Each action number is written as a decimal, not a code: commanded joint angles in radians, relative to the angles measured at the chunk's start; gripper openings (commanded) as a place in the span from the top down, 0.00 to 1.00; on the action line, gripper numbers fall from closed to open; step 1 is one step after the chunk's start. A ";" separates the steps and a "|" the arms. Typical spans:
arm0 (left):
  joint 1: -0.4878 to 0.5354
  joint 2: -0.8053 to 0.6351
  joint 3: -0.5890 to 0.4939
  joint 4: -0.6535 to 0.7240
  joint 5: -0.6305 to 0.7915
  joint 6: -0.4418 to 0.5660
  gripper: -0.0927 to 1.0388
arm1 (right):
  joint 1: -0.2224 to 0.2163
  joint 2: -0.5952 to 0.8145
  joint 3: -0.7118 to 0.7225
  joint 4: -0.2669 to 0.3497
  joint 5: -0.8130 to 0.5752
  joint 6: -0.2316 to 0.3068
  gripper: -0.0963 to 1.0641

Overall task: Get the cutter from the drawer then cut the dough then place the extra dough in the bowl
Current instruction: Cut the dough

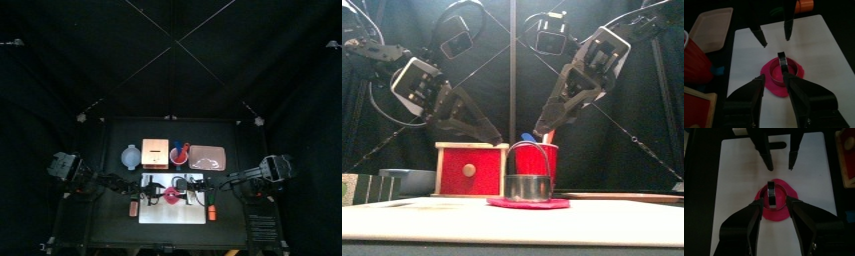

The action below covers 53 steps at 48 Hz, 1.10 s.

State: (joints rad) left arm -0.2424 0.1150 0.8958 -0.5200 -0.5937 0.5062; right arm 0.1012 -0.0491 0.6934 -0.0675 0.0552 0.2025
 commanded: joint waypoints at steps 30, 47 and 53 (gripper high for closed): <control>-0.080 0.155 -0.066 -0.115 -0.074 0.000 0.47 | 0.003 0.014 -0.044 0.012 0.000 0.002 0.24; -0.077 0.190 -0.071 -0.163 -0.046 0.000 0.47 | 0.012 0.064 -0.077 0.011 0.006 0.002 0.24; -0.075 0.190 -0.069 -0.164 -0.046 0.000 0.47 | 0.011 0.091 -0.087 0.008 0.014 0.000 0.24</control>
State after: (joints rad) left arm -0.3206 0.3099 0.8376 -0.6811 -0.6427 0.5077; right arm 0.1135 0.0491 0.6320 -0.0583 0.0675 0.2040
